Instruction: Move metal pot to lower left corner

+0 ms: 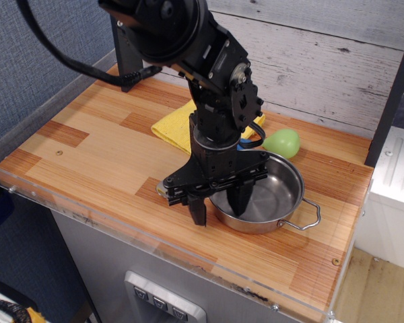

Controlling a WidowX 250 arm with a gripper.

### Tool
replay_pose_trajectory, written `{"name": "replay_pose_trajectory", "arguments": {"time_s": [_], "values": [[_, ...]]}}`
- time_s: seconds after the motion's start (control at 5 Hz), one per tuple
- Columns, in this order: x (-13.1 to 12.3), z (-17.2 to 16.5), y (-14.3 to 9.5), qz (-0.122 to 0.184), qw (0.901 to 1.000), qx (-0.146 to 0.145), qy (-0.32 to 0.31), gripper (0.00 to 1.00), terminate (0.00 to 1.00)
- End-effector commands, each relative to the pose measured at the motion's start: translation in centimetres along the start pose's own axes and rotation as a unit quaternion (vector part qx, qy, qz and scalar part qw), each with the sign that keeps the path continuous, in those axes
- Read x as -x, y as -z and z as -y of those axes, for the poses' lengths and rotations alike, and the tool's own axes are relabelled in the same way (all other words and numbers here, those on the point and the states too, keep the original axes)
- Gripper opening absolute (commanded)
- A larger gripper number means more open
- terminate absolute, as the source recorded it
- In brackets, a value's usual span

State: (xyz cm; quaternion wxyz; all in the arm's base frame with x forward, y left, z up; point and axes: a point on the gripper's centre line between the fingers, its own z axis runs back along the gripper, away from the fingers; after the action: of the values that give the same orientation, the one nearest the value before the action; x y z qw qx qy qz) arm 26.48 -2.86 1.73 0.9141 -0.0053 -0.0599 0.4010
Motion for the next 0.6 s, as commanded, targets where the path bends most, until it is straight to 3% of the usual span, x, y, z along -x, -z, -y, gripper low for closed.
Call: {"name": "replay_pose_trajectory", "arguments": {"time_s": [0.0, 0.4], "values": [[-0.6, 0.2, -0.9, 0.016, 0.9998, 0.011, 0.004, 0.0, 0.0], [-1.4, 0.0, -2.2, 0.024, 0.9996, 0.017, -0.001, 0.0, 0.0]]}}
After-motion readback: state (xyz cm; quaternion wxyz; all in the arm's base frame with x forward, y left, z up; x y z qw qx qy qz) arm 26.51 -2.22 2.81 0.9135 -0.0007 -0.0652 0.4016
